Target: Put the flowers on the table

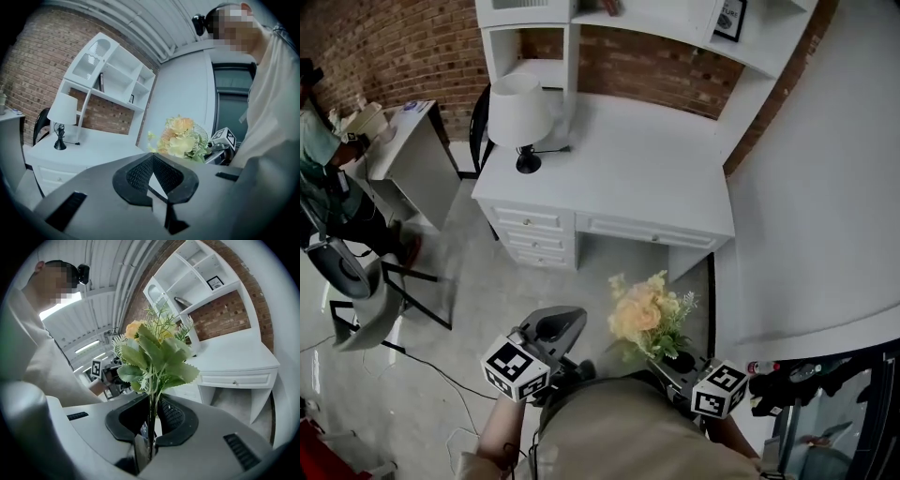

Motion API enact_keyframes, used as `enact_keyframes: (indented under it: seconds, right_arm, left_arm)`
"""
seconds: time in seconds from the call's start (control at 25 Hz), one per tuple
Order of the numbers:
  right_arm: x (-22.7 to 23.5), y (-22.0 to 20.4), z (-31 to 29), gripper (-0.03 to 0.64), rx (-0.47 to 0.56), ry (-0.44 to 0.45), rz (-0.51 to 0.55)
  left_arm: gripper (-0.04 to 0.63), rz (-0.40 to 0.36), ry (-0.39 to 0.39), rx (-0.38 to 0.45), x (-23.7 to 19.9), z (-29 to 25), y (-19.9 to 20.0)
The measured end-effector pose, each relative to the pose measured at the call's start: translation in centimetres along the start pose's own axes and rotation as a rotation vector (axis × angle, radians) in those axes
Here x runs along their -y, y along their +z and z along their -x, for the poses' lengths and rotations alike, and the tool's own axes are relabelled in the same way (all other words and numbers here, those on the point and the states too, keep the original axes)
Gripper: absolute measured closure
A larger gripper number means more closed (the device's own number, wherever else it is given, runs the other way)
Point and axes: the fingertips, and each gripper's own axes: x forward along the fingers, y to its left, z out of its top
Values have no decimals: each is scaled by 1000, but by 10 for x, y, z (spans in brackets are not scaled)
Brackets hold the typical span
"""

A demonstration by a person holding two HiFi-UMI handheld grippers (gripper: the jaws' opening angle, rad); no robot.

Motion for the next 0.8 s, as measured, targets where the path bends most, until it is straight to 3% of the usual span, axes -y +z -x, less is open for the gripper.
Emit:
enact_keyframes:
  seconds: [0.44,0.8]
  right_arm:
    - [-5,11,-40,560,-43,79,27]
    - [30,28,-62,560,-57,145,43]
  left_arm:
    - [588,19,81,17,-27,26,-5]
    - [588,22,153,19,-43,6,-3]
